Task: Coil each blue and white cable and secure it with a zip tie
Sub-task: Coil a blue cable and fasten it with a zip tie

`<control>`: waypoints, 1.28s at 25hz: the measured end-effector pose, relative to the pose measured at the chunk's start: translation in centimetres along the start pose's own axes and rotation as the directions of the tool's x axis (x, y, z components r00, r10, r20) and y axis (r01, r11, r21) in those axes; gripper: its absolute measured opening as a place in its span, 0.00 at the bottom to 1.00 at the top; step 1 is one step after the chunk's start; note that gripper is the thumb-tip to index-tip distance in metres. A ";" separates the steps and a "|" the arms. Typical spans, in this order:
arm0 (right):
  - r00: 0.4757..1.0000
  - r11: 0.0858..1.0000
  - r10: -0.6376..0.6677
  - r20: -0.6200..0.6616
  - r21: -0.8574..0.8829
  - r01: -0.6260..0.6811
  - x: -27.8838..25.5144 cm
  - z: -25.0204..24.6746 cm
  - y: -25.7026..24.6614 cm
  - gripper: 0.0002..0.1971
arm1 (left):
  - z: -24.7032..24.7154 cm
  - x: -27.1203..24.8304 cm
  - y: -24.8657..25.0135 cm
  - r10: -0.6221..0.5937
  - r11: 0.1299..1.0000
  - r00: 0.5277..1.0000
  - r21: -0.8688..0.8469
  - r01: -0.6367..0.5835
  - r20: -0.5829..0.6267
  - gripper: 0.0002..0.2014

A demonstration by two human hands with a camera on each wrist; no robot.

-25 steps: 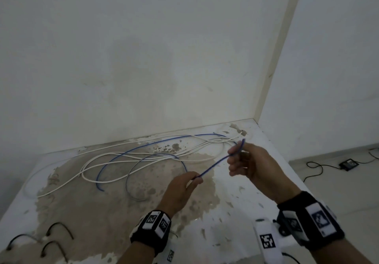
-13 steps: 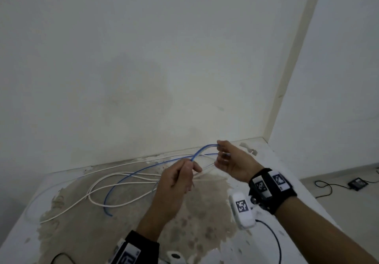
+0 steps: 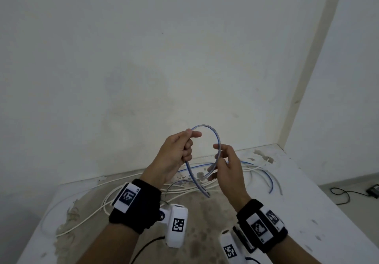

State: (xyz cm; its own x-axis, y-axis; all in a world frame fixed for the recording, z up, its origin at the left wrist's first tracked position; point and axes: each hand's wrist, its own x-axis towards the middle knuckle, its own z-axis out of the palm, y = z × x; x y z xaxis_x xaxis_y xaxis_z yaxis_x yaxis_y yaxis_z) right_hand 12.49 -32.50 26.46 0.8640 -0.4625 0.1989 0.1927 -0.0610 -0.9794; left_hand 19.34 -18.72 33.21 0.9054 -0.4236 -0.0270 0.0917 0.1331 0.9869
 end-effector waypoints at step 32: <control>0.720 0.542 0.604 0.343 0.485 -0.686 4.4 -2.9 -1.0 0.05 | 5.9 2.0 -4.5 0.249 0.965 0.967 -0.067 -0.252 -0.059 0.11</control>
State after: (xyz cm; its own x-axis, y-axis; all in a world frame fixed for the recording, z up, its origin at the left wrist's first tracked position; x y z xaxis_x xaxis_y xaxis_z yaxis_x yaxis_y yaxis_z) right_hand 14.74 -37.06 28.16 0.8977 -0.0666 -0.4355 -0.2624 0.7133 -0.6499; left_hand 18.29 -25.45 29.70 0.9228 -0.3232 0.2099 -0.1125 0.2950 0.9489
